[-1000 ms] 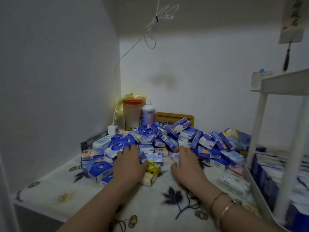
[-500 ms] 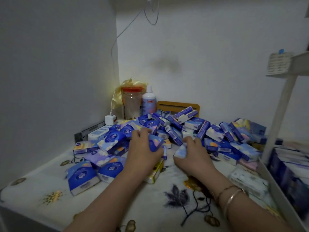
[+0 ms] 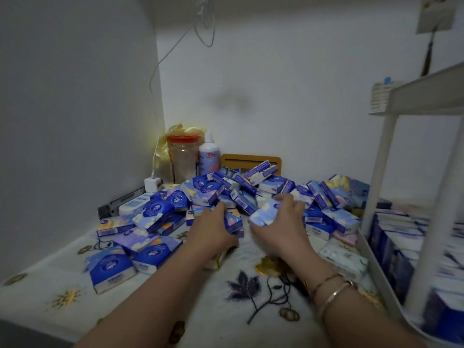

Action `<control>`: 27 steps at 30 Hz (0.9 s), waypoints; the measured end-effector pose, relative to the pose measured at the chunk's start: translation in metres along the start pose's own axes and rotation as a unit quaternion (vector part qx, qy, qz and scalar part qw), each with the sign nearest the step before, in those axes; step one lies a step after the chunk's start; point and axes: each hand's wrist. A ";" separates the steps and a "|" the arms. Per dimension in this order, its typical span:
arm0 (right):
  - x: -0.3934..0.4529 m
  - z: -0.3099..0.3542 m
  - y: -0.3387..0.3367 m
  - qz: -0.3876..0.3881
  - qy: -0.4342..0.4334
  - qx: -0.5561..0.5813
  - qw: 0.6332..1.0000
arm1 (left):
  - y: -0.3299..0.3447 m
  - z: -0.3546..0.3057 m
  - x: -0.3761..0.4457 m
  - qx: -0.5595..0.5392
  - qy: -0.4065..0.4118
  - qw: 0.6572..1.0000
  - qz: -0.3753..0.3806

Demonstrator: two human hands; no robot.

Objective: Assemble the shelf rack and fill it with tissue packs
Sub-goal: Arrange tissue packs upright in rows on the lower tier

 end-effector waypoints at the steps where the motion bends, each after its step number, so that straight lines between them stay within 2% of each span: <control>1: -0.001 0.003 -0.003 -0.027 -0.005 0.014 1.000 | 0.000 -0.003 0.000 -0.005 0.009 1.000 -0.004; 7: 0.001 0.010 -0.017 -0.053 0.030 0.128 0.990 | -0.008 -0.008 -0.007 -0.120 0.033 0.990 -0.063; 11: 0.004 0.014 -0.024 -0.137 0.010 0.206 0.969 | -0.033 -0.017 -0.024 -0.171 0.123 0.973 -0.096; 13: 0.003 0.017 -0.026 -0.130 0.005 0.225 0.966 | -0.047 -0.019 -0.036 -0.172 0.165 0.967 -0.085; 15: 0.001 0.024 -0.027 -0.066 0.019 0.229 0.971 | -0.061 -0.017 -0.048 -0.177 0.195 0.962 -0.077; 17: -0.001 0.034 -0.032 0.045 0.058 0.210 0.975 | -0.072 -0.015 -0.058 -0.192 0.214 0.955 -0.068; 20: -0.013 0.054 -0.055 0.186 0.066 0.274 0.941 | -0.091 -0.014 -0.073 -0.213 0.237 0.946 -0.067; 22: -0.028 0.066 -0.075 0.228 0.055 0.325 0.916 | -0.100 -0.019 -0.085 -0.213 0.258 0.941 -0.061; 24: -0.042 0.071 -0.091 0.254 0.034 0.340 0.905 | -0.105 -0.027 -0.096 -0.208 0.284 0.934 -0.064; 27: -0.068 0.070 -0.117 0.281 0.051 0.361 0.888 | -0.105 -0.048 -0.115 -0.204 0.318 0.924 -0.061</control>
Point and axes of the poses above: each hand's wrist, its own x-axis towards the middle knuckle, its own y-axis out of the palm, z = x × y, and after that the axes turned 4 degrees about -z, right-handed
